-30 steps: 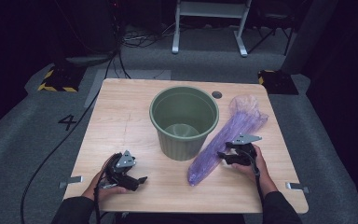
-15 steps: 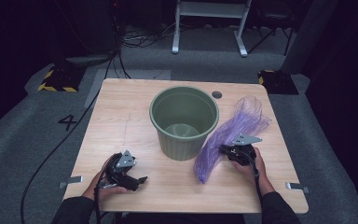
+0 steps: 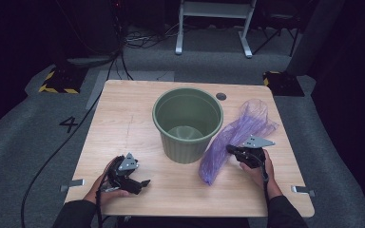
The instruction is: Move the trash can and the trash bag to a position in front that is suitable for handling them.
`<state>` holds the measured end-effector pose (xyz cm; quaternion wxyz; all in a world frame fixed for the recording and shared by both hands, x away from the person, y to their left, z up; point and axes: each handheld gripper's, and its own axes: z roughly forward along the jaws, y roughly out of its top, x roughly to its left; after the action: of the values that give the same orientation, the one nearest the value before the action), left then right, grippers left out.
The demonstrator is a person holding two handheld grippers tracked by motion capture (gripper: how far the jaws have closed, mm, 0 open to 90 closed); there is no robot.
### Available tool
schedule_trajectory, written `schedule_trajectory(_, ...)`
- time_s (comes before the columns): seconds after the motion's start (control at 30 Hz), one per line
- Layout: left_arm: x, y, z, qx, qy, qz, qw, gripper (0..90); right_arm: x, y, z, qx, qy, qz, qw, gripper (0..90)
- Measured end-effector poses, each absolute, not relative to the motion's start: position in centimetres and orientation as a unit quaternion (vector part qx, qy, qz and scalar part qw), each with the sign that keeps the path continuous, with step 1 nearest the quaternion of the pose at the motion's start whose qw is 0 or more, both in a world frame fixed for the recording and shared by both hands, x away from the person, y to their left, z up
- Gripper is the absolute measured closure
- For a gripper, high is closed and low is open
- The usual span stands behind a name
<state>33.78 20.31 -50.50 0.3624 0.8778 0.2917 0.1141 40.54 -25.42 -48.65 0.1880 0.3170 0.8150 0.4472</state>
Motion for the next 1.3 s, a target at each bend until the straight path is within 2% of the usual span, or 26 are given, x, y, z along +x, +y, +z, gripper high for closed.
schedule_trajectory(0.4,33.8,20.3,-50.5,0.878,0.292,0.114,0.362,8.5,40.3,-25.1,-48.0,0.306,0.810,0.463,0.188,88.3)
schedule_trajectory(0.5,33.7,20.3,-50.5,0.878,0.291,0.115,0.363,8.7,40.3,-24.4,-48.3,0.292,0.825,0.452,0.174,82.5)
schedule_trajectory(0.67,33.7,20.3,-50.5,0.878,0.292,0.115,0.363,8.7,39.9,-23.1,-48.5,0.276,0.834,0.449,0.164,87.0)
schedule_trajectory(0.93,33.7,20.3,-50.5,0.877,0.292,0.117,0.363,8.9,38.8,-20.1,-48.9,0.247,0.854,0.433,0.146,87.0)
schedule_trajectory(1.07,33.7,20.4,-50.5,0.878,0.292,0.117,0.361,9.0,38.0,-18.8,-48.9,0.229,0.863,0.429,0.138,78.4)
schedule_trajectory(1.1,33.6,20.4,-50.5,0.878,0.291,0.117,0.361,9.0,37.8,-18.6,-48.8,0.225,0.865,0.429,0.135,72.3)
schedule_trajectory(1.13,33.6,20.4,-50.5,0.878,0.292,0.117,0.361,9.0,37.5,-18.6,-48.6,0.220,0.867,0.428,0.131,60.5)
schedule_trajectory(1.17,33.6,20.4,-50.5,0.878,0.292,0.117,0.361,9.0,37.4,-18.7,-48.5,0.214,0.867,0.432,0.128,54.3)
schedule_trajectory(1.2,33.6,20.4,-50.5,0.878,0.292,0.117,0.361,9.0,37.4,-18.7,-48.5,0.214,0.867,0.432,0.128,54.3)
schedule_trajectory(1.3,33.7,20.4,-50.5,0.878,0.292,0.117,0.361,9.0,36.9,-19.4,-47.9,0.205,0.867,0.436,0.127,39.7)
